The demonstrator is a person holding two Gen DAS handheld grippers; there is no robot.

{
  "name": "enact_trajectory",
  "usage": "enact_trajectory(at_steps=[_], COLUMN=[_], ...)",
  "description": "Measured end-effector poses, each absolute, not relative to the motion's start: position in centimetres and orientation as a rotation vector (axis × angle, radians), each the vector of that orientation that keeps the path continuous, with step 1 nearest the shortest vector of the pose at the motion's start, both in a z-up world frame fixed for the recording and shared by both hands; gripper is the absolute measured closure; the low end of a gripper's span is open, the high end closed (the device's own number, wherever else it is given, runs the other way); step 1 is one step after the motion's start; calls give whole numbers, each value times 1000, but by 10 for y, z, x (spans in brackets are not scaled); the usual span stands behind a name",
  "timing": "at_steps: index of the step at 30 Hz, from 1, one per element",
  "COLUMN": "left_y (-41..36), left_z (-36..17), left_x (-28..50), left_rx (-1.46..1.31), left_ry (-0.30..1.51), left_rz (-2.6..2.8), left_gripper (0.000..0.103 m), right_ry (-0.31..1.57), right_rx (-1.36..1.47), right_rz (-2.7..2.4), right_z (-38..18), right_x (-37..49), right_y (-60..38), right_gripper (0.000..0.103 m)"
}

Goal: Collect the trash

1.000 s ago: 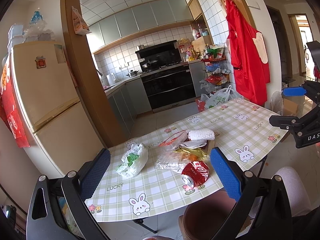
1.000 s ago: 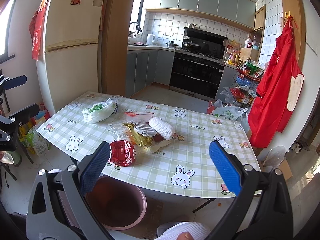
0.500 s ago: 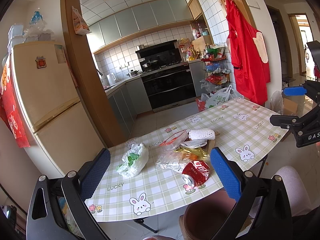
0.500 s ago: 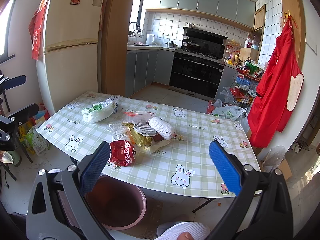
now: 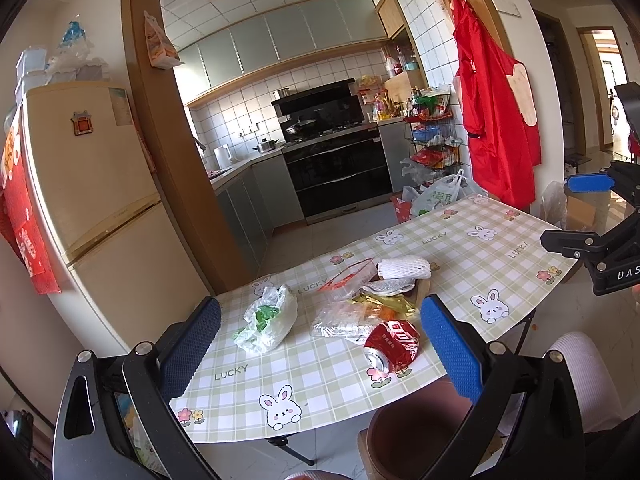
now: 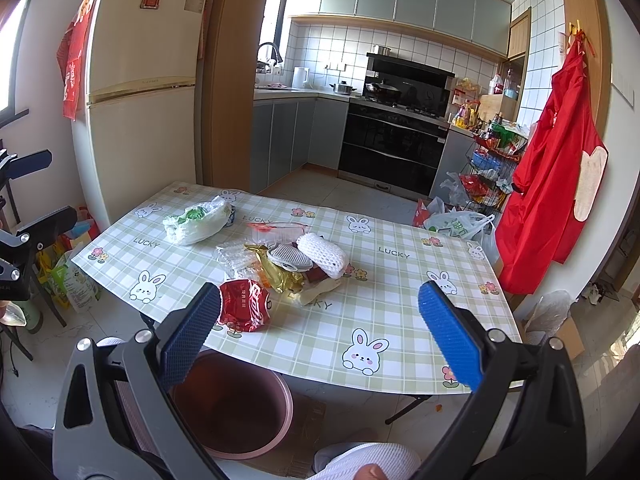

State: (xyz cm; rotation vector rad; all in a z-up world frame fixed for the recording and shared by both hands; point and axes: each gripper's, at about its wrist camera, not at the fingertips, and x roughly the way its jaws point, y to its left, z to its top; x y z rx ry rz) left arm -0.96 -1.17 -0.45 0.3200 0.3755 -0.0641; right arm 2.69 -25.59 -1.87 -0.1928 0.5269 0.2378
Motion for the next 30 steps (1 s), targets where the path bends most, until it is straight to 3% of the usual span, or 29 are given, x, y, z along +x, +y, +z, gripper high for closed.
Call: enact_trajectory(at_steps=[10,15,30], left_y=[-3,7,16], left_z=[-11,-34,-152], left_x=[-3,0,34], left_rx=[313,290,218], left_ry=[357,322,594], left_rz=[-80,-20,-73], left_gripper=[5,5,5], right_ry=[515,512,656], right_rx=[-178,-24,125], right_rz=[216,230,171], right_z=[-23,-46,-163], right_x=[28,37,67], right_y=[-264,-282,-279], right_gripper=[6,5,5])
